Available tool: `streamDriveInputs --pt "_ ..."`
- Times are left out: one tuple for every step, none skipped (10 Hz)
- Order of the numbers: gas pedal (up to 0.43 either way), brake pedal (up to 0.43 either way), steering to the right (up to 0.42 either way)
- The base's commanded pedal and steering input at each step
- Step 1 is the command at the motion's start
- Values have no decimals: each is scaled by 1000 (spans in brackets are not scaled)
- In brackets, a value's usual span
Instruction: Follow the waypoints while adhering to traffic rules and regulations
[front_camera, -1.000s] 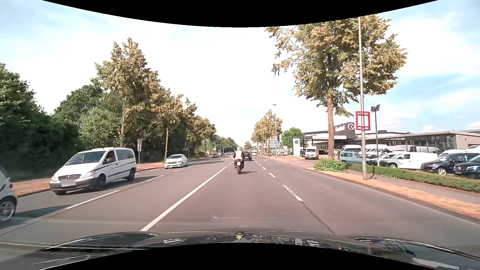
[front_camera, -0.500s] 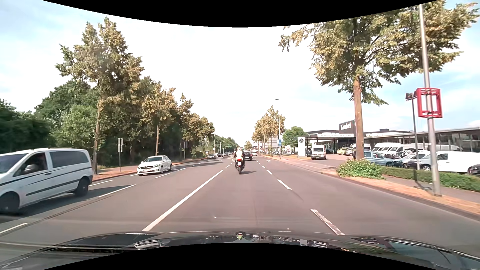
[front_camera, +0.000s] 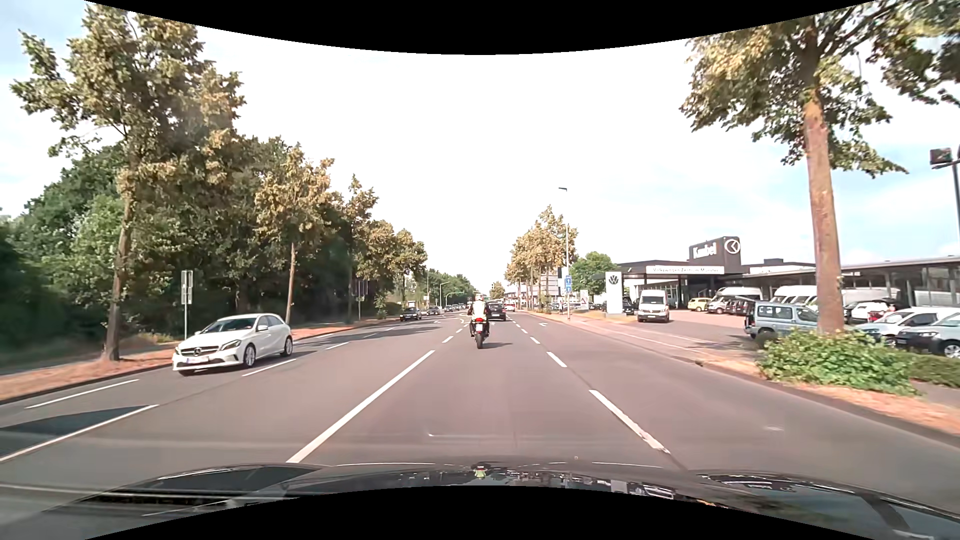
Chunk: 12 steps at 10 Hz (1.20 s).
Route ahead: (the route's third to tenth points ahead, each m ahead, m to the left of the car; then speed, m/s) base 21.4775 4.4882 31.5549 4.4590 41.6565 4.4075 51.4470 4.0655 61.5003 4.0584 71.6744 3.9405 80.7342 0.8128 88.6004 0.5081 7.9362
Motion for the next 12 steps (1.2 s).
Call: streamDriveInputs --pt "130 0 -3" --pt "118 0 -4" --pt "118 0 -4" --pt "98 0 -4" --pt "67 0 -4" --pt "47 0 -3" --pt "39 0 -3" --pt "28 0 -2" --pt "20 0 0" --pt "0 0 0" --pt "0 0 0" --pt "39 0 1"
